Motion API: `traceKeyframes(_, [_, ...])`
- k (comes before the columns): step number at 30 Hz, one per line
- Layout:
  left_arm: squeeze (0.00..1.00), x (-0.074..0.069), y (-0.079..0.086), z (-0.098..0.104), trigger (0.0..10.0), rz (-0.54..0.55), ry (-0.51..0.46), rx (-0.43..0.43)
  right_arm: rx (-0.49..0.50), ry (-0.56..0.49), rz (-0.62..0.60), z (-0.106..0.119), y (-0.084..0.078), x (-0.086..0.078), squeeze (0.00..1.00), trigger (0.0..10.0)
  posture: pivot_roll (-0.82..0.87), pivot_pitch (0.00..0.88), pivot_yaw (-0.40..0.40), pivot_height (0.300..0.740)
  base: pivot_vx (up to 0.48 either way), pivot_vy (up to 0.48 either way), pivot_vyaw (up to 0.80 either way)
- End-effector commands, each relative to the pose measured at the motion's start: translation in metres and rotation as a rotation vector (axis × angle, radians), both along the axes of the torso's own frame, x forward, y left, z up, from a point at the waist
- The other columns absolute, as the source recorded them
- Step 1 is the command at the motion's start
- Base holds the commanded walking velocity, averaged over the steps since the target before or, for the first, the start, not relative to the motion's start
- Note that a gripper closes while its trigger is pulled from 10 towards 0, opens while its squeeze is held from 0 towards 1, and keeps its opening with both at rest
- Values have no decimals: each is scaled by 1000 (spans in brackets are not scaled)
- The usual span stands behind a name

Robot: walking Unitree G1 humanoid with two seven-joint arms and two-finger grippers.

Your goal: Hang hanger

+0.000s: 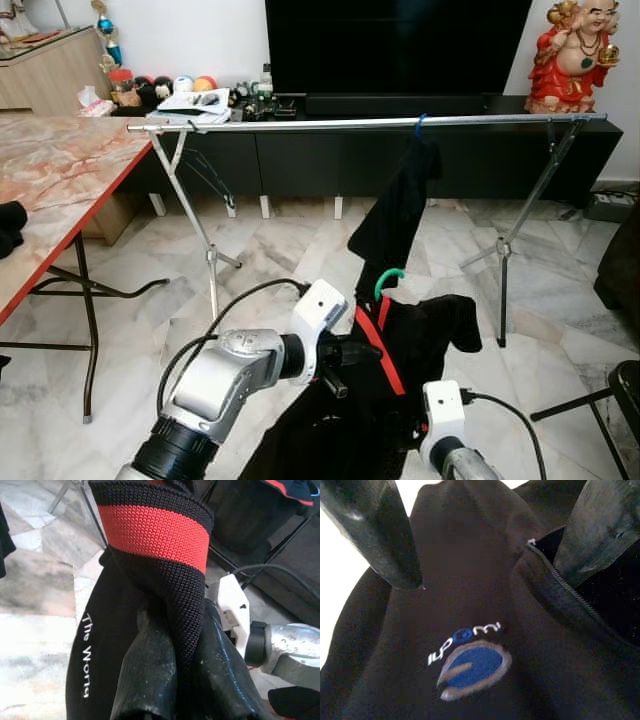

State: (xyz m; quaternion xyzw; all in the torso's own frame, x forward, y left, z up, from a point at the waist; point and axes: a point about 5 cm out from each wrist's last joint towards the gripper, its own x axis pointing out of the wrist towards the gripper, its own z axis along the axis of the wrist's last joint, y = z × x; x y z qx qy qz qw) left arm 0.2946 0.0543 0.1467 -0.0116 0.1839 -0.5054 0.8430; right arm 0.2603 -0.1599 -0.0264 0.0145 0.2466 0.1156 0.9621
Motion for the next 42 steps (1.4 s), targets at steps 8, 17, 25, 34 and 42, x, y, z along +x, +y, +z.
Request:
traceKeyframes(8, [0, -7, -10, 20, 10000, -65, -26, -66, -9, -8, -30, 1, 4, 3, 0, 10000, 112, 16, 6, 740, 0, 0, 0])
traceKeyframes(17, [0, -11, -15, 18, 10000, -77, -18, -60, -126, -58, -189, 9, -17, 12, 0, 10000, 110, 15, 2, 740, 0, 0, 0])
traceKeyframes(25, [0, -13, -10, 10, 10000, -68, -8, -19, -210, -115, -361, 22, -47, 19, 0, 10000, 107, 16, -3, 740, 0, 0, 0])
traceKeyframes(34, [0, -17, -4, 2, 10000, -76, -7, 42, -288, -127, -450, 26, -62, 18, 0, 10000, 109, 20, -5, 740, 0, 0, 0])
traceKeyframes(42, [0, -17, 19, -28, 10000, -72, -72, 312, -308, -132, -526, 29, -73, 19, 0, 10000, 106, 23, -5, 740, 0, 0, 0])
